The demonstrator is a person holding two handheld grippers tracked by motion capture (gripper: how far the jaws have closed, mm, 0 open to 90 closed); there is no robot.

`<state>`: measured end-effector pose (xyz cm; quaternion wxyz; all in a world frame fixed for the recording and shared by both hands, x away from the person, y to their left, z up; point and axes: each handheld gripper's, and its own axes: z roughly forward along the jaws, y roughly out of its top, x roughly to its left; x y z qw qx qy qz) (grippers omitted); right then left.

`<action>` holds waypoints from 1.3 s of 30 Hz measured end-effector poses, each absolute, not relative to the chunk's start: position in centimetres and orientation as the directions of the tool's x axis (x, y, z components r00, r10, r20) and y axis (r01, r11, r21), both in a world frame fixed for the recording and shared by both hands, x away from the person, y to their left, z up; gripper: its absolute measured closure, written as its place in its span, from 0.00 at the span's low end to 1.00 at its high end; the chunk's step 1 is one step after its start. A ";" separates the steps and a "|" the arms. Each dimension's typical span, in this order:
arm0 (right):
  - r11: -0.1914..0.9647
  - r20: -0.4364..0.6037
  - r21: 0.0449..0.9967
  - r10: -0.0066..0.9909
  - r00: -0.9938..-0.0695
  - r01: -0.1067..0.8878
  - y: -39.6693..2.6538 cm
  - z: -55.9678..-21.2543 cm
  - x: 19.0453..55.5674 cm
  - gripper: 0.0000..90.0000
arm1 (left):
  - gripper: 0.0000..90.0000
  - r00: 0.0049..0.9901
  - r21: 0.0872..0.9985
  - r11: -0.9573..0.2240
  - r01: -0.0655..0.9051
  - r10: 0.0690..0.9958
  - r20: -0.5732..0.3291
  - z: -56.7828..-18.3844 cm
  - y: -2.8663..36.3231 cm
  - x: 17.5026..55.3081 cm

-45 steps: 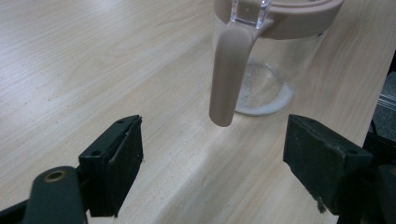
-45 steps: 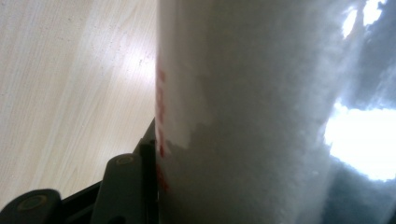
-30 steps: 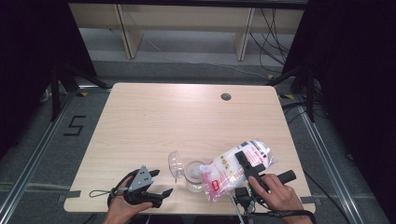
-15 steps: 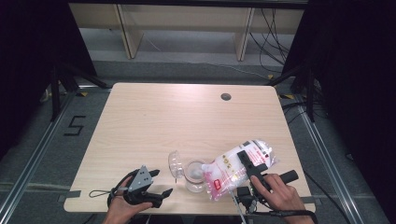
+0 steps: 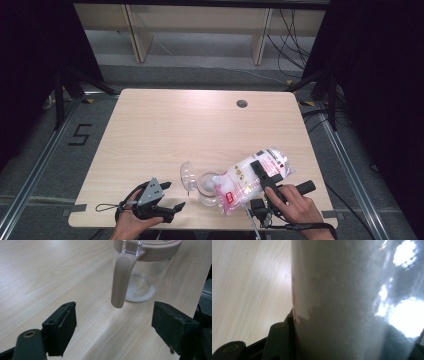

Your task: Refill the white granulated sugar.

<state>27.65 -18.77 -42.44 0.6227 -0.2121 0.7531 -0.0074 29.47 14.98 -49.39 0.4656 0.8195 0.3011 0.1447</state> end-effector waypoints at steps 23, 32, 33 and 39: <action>0.919 -0.936 -0.267 -0.320 -0.150 -0.291 -19.4 -42.5 27.5 0.57 | 0.22 0.777 0.846 -0.400 0.353 0.629 -0.027 -49.4 15.0 29.5; 0.918 -0.935 -0.256 -0.314 -0.162 -0.303 -19.0 -42.8 27.4 0.57 | 0.22 0.774 0.843 -0.402 0.357 0.633 -0.026 -49.4 15.0 29.5; 0.920 -0.938 -0.250 -0.307 -0.161 -0.302 -19.0 -42.9 27.5 0.57 | 0.22 0.778 0.850 -0.393 0.351 0.627 -0.031 -49.4 15.0 29.5; 0.923 -0.939 -0.248 -0.303 -0.160 -0.292 -19.4 -42.6 27.6 0.57 | 0.22 0.780 0.850 -0.389 0.356 0.625 -0.041 -49.4 15.0 29.5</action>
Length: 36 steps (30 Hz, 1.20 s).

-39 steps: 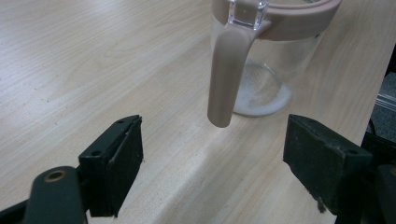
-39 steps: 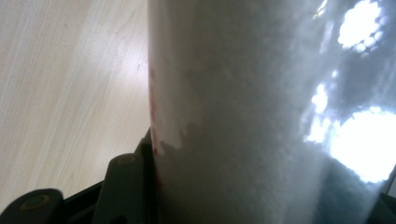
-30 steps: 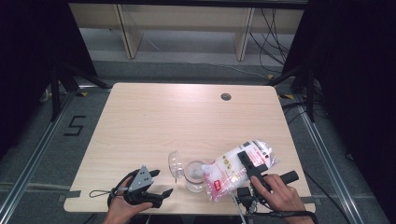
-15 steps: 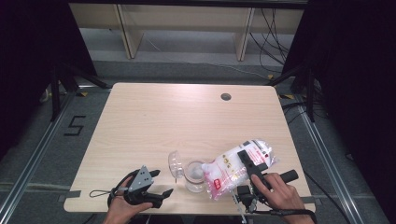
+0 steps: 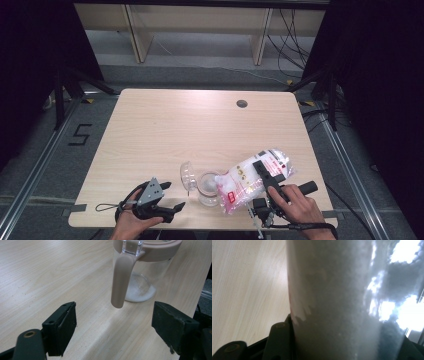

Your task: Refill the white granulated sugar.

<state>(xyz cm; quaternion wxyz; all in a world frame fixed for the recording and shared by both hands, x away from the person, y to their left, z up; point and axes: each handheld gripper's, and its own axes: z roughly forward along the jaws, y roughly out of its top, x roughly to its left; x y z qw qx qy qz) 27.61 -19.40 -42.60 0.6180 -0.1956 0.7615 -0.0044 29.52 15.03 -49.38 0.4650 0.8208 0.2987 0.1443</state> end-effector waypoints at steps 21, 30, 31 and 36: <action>0.912 -0.934 -0.273 -0.328 -0.142 -0.307 -19.4 -42.4 27.5 0.58 | 0.22 0.780 0.849 -0.390 0.356 0.625 -0.040 -49.4 15.0 29.5; 0.906 -0.930 -0.276 -0.337 -0.149 -0.322 -18.8 -42.5 27.2 0.58 | 0.22 0.774 0.849 -0.387 0.359 0.632 -0.040 -49.4 15.0 29.4; 0.910 -0.932 -0.266 -0.327 -0.156 -0.318 -18.7 -42.6 27.3 0.58 | 0.22 0.774 0.849 -0.387 0.360 0.632 -0.040 -49.4 14.9 29.4; 0.908 -0.934 -0.270 -0.327 -0.141 -0.319 -19.0 -42.4 27.6 0.58 | 0.22 0.778 0.850 -0.384 0.360 0.627 -0.046 -49.4 15.0 29.5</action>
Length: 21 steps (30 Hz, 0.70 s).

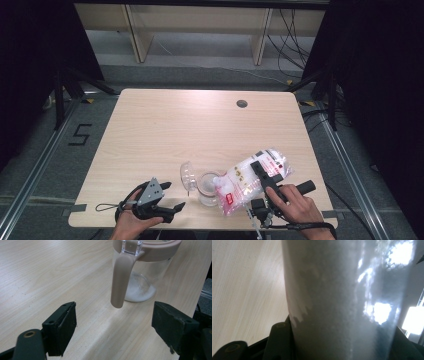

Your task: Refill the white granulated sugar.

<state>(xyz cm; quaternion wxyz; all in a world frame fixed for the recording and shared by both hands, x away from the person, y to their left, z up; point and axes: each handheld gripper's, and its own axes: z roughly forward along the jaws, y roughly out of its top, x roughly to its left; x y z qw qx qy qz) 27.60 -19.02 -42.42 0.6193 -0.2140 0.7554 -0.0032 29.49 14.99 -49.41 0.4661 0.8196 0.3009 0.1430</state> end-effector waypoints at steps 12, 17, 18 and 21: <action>0.914 -0.937 -0.258 -0.316 -0.151 -0.314 -19.3 -42.4 27.1 0.58 | 0.22 0.779 0.845 -0.403 0.350 0.627 -0.024 -49.4 15.0 29.5; 0.901 -0.934 -0.274 -0.332 -0.130 -0.337 -19.0 -42.1 27.7 0.58 | 0.22 0.775 0.848 -0.390 0.360 0.631 -0.039 -49.5 14.9 29.4; 0.920 -0.938 -0.252 -0.308 -0.158 -0.301 -19.2 -42.2 27.5 0.58 | 0.22 0.779 0.847 -0.391 0.360 0.626 -0.042 -49.4 14.9 29.4; 0.916 -0.939 -0.257 -0.312 -0.144 -0.308 -19.5 -42.0 27.4 0.58 | 0.22 0.783 0.847 -0.406 0.342 0.621 -0.019 -49.4 15.0 29.6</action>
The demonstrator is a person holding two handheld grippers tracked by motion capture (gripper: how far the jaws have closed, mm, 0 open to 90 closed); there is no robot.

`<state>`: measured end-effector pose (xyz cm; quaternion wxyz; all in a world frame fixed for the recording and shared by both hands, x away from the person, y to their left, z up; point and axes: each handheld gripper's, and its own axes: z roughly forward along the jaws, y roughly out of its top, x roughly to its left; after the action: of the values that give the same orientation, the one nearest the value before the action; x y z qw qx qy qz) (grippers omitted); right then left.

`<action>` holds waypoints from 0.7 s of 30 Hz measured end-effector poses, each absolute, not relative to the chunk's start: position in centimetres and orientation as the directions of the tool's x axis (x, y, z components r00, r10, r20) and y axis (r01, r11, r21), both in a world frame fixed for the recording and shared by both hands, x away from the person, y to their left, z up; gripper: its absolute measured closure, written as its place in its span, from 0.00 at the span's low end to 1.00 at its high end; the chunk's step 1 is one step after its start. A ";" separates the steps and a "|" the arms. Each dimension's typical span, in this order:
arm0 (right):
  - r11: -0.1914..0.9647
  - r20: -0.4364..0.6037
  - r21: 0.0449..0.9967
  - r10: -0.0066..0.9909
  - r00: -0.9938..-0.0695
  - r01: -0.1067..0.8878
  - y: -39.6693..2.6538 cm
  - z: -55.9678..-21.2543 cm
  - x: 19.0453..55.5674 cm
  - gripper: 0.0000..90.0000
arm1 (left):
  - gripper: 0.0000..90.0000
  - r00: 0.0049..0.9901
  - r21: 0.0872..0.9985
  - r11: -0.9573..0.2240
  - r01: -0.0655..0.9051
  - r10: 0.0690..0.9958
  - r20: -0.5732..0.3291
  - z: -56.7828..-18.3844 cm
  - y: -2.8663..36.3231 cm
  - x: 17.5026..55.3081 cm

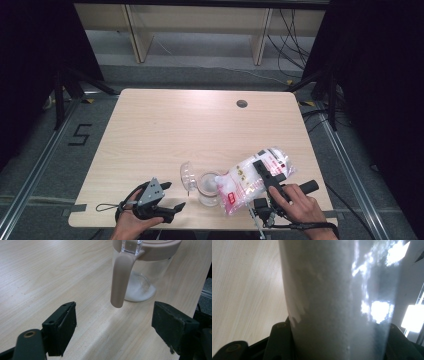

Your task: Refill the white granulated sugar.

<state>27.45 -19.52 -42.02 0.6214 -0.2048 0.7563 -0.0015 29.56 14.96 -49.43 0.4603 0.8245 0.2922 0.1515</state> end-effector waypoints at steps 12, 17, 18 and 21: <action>0.902 -0.932 -0.269 -0.332 -0.143 -0.338 -18.8 -42.2 27.6 0.59 | 0.22 0.778 0.846 -0.396 0.356 0.628 -0.034 -49.5 15.0 29.6; 0.916 -0.937 -0.251 -0.311 -0.159 -0.313 -19.3 -42.4 27.6 0.59 | 0.22 0.772 0.852 -0.386 0.354 0.635 -0.033 -49.3 15.1 29.5; 0.924 -0.938 -0.243 -0.301 -0.172 -0.295 -19.5 -42.4 27.5 0.59 | 0.22 0.780 0.851 -0.397 0.344 0.625 -0.024 -49.3 15.2 29.6; 0.905 -0.931 -0.280 -0.337 -0.142 -0.319 -19.4 -42.0 27.4 0.59 | 0.22 0.788 0.841 -0.427 0.332 0.616 0.002 -49.3 15.2 29.7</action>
<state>27.41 -19.37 -42.02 0.6179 -0.2173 0.7556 -0.0074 29.69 15.23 -49.28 0.4525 0.8301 0.2855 0.1570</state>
